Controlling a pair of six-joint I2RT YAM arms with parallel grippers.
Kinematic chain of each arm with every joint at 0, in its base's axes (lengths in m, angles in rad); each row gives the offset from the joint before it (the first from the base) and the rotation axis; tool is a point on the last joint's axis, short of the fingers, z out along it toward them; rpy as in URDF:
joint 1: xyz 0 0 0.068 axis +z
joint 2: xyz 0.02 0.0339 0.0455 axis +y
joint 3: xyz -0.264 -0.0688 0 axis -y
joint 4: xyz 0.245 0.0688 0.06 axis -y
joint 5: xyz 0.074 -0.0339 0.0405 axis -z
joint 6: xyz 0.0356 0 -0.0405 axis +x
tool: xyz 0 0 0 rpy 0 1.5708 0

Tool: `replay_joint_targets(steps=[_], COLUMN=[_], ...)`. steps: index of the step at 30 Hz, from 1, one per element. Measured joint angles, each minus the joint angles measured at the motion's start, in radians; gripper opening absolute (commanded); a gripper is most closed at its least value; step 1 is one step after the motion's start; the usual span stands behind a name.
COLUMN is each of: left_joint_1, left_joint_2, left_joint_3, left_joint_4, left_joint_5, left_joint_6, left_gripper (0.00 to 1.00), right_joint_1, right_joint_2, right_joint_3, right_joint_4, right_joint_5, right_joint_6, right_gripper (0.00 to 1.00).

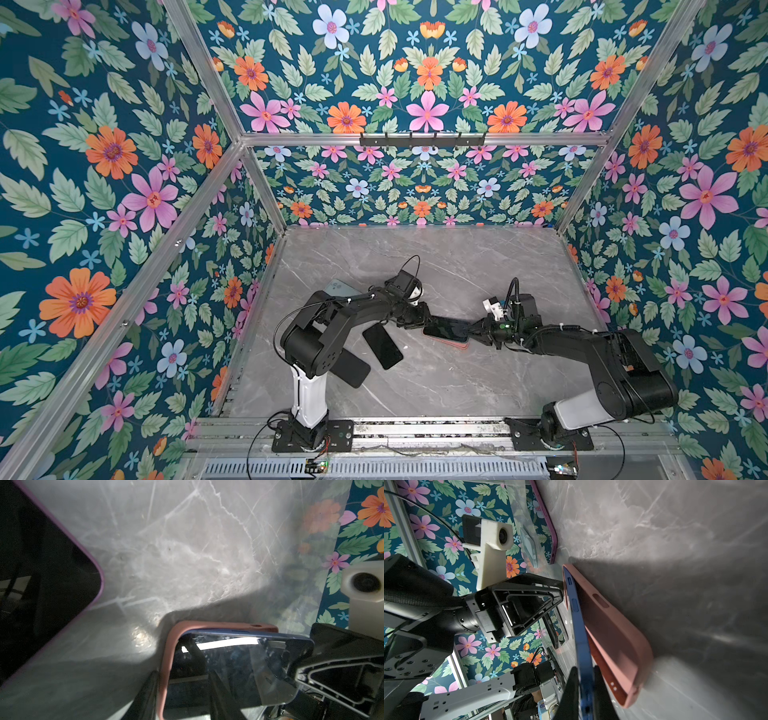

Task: Put the phone into the phone case

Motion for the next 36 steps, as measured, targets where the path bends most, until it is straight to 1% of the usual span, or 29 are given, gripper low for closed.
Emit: replay_joint_targets(steps=[7, 17, 24, 29, 36], left_joint_1=[-0.003, -0.011, -0.018, -0.021, -0.021], left_joint_2=[-0.002, -0.003, -0.007, -0.014, -0.016], left_joint_3=[-0.001, 0.004, 0.003, -0.025, -0.041], left_joint_4=[0.001, -0.007, -0.010, 0.026, 0.058], left_joint_5=[-0.010, -0.026, -0.037, -0.024, -0.011], left_joint_6=[-0.009, -0.019, -0.019, -0.026, -0.037], left_gripper=[0.41, 0.41, 0.41, 0.41, 0.41], right_joint_1=[0.008, 0.023, 0.040, 0.045, 0.045], right_joint_2=[0.003, -0.019, -0.020, -0.014, -0.013], right_joint_3=[0.023, 0.048, 0.050, 0.040, 0.055], right_joint_4=[-0.044, -0.134, -0.182, -0.236, -0.269], right_joint_5=[0.023, 0.064, 0.116, 0.153, 0.168], right_joint_6=[-0.033, -0.090, -0.114, -0.141, -0.163], right_gripper=[0.00, 0.11, 0.17, 0.25, 0.33])
